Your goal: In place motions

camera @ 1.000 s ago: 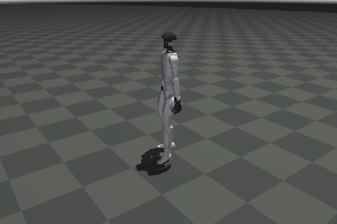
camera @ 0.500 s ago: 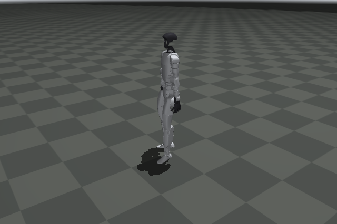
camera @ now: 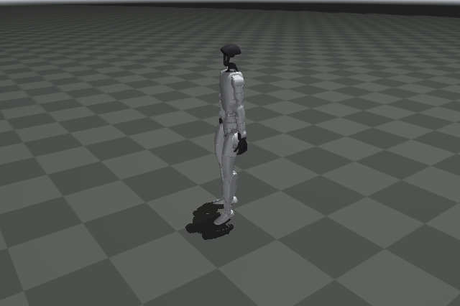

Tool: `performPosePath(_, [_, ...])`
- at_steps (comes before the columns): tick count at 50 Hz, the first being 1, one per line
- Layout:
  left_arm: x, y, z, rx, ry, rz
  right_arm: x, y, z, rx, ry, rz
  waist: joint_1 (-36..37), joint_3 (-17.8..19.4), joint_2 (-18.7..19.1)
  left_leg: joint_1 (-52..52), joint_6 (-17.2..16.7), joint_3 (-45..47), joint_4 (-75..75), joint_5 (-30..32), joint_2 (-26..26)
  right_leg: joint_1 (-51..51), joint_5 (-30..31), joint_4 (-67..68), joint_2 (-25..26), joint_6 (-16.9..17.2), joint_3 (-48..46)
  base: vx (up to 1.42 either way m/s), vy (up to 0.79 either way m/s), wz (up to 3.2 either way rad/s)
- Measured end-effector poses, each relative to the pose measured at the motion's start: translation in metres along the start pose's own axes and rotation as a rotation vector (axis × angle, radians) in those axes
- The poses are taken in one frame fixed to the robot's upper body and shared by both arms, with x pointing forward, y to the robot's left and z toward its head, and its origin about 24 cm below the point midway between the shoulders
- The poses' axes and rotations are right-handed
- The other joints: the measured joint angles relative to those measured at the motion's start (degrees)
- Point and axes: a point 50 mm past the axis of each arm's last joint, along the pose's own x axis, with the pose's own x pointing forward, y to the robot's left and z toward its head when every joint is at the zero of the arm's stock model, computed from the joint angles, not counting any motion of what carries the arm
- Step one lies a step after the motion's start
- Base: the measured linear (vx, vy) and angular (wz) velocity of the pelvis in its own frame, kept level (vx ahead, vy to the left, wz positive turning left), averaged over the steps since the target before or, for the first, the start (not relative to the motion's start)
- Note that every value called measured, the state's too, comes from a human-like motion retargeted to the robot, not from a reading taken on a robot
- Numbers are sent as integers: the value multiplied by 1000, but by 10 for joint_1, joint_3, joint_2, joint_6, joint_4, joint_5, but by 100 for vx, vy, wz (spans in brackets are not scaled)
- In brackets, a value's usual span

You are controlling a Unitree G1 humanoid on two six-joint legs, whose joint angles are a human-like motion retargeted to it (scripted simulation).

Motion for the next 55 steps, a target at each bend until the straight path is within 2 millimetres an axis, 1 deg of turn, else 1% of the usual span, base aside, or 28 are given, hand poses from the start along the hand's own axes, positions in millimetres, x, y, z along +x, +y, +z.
performPosePath(5, [1,-3,0,-13,-5,-1,-1,-3,6,1,-25,-8,-7,4,-2,-11,13,-12,16,-5,-10,-5,7,-6,-2,-8,-7,-7,-4,2])
performPosePath(8, [0,-4,5,-4,-18,9,-1,-5,4,22,-28,-9,-6,10,0,-1,13,-30,27,-16,-24,-2,9,-9,2,-11,-14,-5,-1,7])
performPosePath(12, [1,-9,9,5,-34,6,-1,-8,-5,37,5,-26,4,9,-1,8,16,-3,46,-33,-30,-4,10,-8,-4,-10,-7,0,3,-10])
performPosePath(15, [2,-11,8,2,-39,-1,-1,-9,-15,43,43,-36,0,2,12,21,15,20,26,-45,-20,-4,7,-7,4,-7,-7,6,8,-2])
performPosePath(18, [2,-11,3,-2,-27,-9,-2,-9,-25,50,85,-38,-10,-13,25,17,9,5,14,-43,-14,-11,6,-3,10,1,-5,10,7,-1])
performPosePath(20, [2,-10,3,3,-25,-9,-2,-8,-27,66,96,-34,-10,-14,28,15,11,5,9,-41,-15,-17,4,4,10,6,-3,0,0,0])
performPosePath(22, [1,-8,7,12,-38,0,-2,-7,-24,89,86,-33,-6,-8,28,17,12,-1,5,-40,-17,-23,1,19,11,12,5,-3,2,-7])
performPosePath(25, [0,-1,12,29,-58,12,-1,-7,-17,106,58,-30,-6,-9,33,5,15,-10,4,-36,-16,-48,3,55,10,38,31,0,0,9])
performPosePath(27, [-1,3,14,35,-63,24,-1,-7,-12,94,39,-36,-17,-8,35,-3,19,-22,4,-33,-19,-57,6,63,16,37,47,-5,-1,61])
performPosePath(31, [-3,10,21,42,-86,48,-2,-10,2,64,-3,-50,-54,14,39,-15,26,-73,9,-22,-26,-62,-2,78,26,35,87,-10,-3,119])
performPosePath(33, [-4,12,25,45,-97,59,-2,-10,5,47,-15,-55,-68,23,46,-29,32,-109,15,-12,-28,-68,-19,90,22,22,60,-9,-4,131])
performPosePath(34, [-4,11,28,46,-108,64,-2,-10,6,44,-20,-57,-54,25,41,-35,37,-108,19,-8,-34,-64,-24,86,13,11,43,-12,-3,52])
performPosePath(35, [-5,10,32,47,-121,67,-2,-11,7,42,-26,-57,-31,27,31,-40,41,-96,23,-5,-43,-57,-25,77,1,-1,27,-14,-2,-30])
performPosePath(37, [-6,5,44,64,-152,64,-2,-12,4,68,-34,-49,29,37,18,-48,52,-63,28,-9,-50,-43,-38,74,-4,-7,34,-15,-1,32])
performPosePath(39, [-6,-5,56,86,-177,55,-2,-12,-4,107,-27,-41,36,40,20,-63,73,-67,33,-24,-56,-38,-46,77,-22,-2,-16,-13,3,243])
performPosePath(41, [-6,-15,61,83,-200,43,-2,-11,-17,119,7,-45,35,37,16,-67,87,-30,28,-46,-56,-26,-55,71,-36,1,-67,-7,5,306])
performPosePath(42, [-6,-19,63,79,-212,36,-2,-11,-24,118,31,-50,34,34,13,-65,89,6,25,-56,-51,-18,-61,67,-43,4,-94,-4,9,288])
performPosePath(43, [-6,-21,65,77,-220,26,-2,-10,-31,113,58,-57,44,28,10,-60,87,67,20,-66,-39,-11,-69,66,-53,12,-109,-3,9,305])
performPosePath(45, [-6,-22,66,103,-227,21,-2,-7,-45,125,109,-61,17,17,5,-48,86,173,11,-79,-29,6,-72,51,-65,16,-194,-2,5,393])
performPosePath(47, [-7,-19,66,127,-225,42,-2,-3,-55,142,140,-57,12,6,3,-26,78,302,-2,-85,-21,20,-83,44,-71,27,-249,4,13,377])
performPosePath(49, [-7,-14,64,140,-210,69,-2,1,-63,170,156,-56,-1,-6,9,-9,70,386,-17,-84,-22,34,-91,38,-65,37,-307,9,17,366])
performPosePath(50, [-7,-11,61,140,-197,81,-2,3,-67,184,163,-58,-6,-13,12,-5,67,416,-24,-80,-25,41,-95,34,-61,42,-333,13,13,333])
performPosePath(52, [-6,-5,51,114,-157,96,-3,7,-74,206,179,-62,-7,-23,16,-6,70,432,-37,-44,-30,55,-99,26,-51,50,-373,16,13,278])
performPosePath(53, [-6,-2,47,94,-139,102,-3,8,-76,216,187,-65,-4,-25,17,-6,73,429,-42,-10,-31,63,-100,22,-46,53,-388,15,18,218])
performPosePath(55, [-6,3,39,45,-114,114,-3,6,-77,229,194,-75,12,-22,17,-5,65,418,-48,56,-29,77,-103,18,-39,57,-407,10,18,153])
